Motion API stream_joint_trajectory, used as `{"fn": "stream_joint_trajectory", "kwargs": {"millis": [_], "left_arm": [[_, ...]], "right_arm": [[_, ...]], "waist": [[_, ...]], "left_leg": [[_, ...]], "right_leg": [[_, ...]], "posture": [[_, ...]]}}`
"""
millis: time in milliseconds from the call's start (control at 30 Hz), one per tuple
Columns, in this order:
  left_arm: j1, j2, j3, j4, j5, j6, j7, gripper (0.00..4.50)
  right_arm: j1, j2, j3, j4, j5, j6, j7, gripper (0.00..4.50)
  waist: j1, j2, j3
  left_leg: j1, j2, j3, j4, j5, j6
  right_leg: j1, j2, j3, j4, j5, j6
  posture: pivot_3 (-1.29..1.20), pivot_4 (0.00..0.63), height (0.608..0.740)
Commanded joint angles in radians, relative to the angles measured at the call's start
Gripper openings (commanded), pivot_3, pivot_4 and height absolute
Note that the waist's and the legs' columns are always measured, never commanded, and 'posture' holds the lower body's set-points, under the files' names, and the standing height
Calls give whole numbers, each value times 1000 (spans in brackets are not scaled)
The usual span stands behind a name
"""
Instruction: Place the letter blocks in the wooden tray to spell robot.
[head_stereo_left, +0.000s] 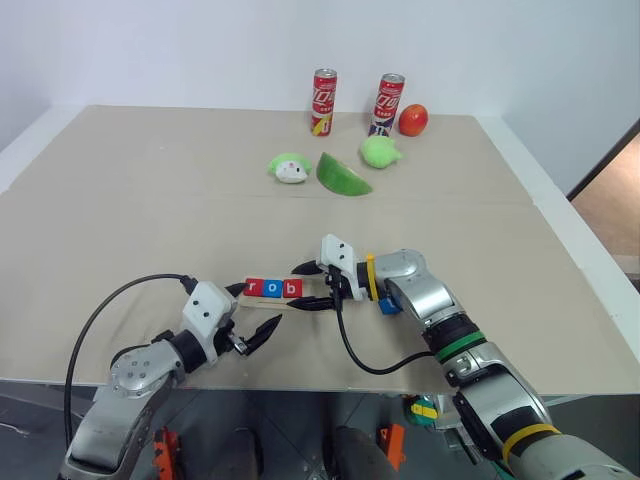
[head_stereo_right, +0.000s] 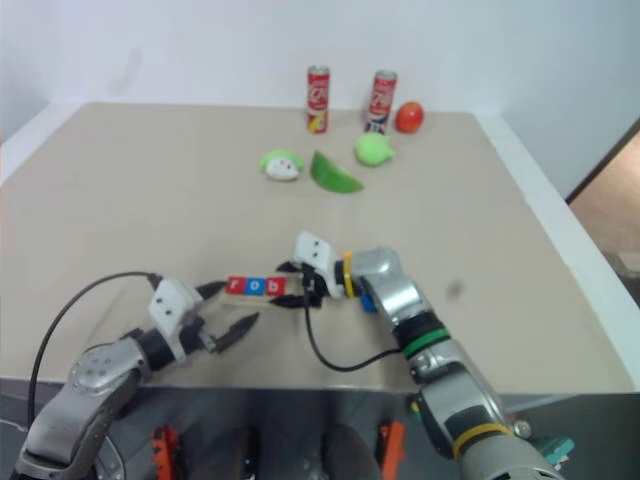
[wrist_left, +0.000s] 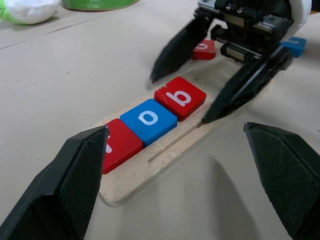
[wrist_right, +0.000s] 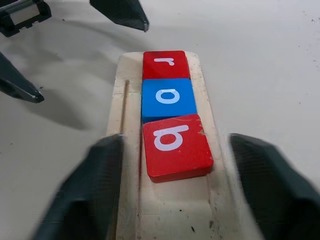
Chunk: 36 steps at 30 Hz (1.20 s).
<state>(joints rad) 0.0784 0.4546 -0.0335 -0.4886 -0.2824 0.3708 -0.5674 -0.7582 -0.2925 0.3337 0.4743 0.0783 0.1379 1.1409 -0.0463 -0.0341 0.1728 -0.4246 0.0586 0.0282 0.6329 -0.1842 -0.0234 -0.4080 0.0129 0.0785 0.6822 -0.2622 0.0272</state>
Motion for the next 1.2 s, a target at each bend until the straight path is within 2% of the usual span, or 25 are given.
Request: {"fn": "stream_joint_trajectory", "kwargs": {"millis": [33, 200, 333, 500, 733, 833, 1033, 1167, 1200], "left_arm": [[3, 16, 7, -45, 3, -10, -3, 4500], [20, 55, 26, -66, -69, -34, -101, 4500], [46, 130, 26, -80, -108, -32, -196, 4500], [43, 167, 26, -60, -114, -42, -232, 4500], [39, 165, 31, -30, -114, -47, -245, 4500], [33, 159, 27, -20, -108, -53, -241, 4500], [44, 149, 20, -20, -113, -60, -237, 4500], [36, 115, 42, -50, -180, 0, -198, 4500], [36, 113, 42, -55, -182, 6, -195, 4500]], "right_arm": [[-7, -1, -98, -109, 64, 83, -64, 4474], [14, 34, -240, -246, 127, 297, -290, 4474], [122, 34, -244, -400, 68, 378, -457, 4474], [244, 29, -204, -533, 36, 430, -544, 4474], [287, 124, -192, -657, 78, 445, -619, 4474], [277, 153, -191, -636, 76, 406, -640, 3686], [282, 172, -131, -575, 54, 359, -634, 1553], [296, 176, -92, -533, 28, 310, -639, 154], [302, 177, -84, -529, 22, 300, -641, 27]], "waist": [[0, 0, 0], [0, 0, 0], [0, -1, -1], [0, 0, 0], [-4, 0, 0], [-3, 0, 0], [-2, 0, 0], [-2, 0, 0], [-2, 0, 0]], "left_leg": [[0, 0, 0, 0, 0, 0], [-1, 0, 0, 0, 0, 0], [-1, 0, 0, -4, 0, 0], [-1, -2, 0, -7, -1, -1], [-1, 1, 0, -7, -1, -1], [0, 2, -1, -7, 0, -1], [0, -1, 0, -7, 0, -1], [0, 0, 0, -8, 0, -1], [0, 0, 0, -8, 0, -1]], "right_leg": [[0, 0, 0, 0, 0, 0], [0, 0, 0, 0, 0, 0], [-1, 0, 0, 0, -1, -2], [-3, -1, 1, 0, -6, 1], [-4, 2, 1, 0, -5, 0], [-3, 2, 0, 0, -5, -1], [-3, 0, 1, 0, -6, 0], [-3, 0, 1, 0, -6, 0], [-3, 0, 0, 0, -6, 0]], "posture": [[0, 150, 740], [0, 150, 740], [0, 150, 740], [0, 150, 740], [0, 150, 740], [0, 150, 740], [0, 150, 740], [0, 150, 740], [0, 150, 740]]}}
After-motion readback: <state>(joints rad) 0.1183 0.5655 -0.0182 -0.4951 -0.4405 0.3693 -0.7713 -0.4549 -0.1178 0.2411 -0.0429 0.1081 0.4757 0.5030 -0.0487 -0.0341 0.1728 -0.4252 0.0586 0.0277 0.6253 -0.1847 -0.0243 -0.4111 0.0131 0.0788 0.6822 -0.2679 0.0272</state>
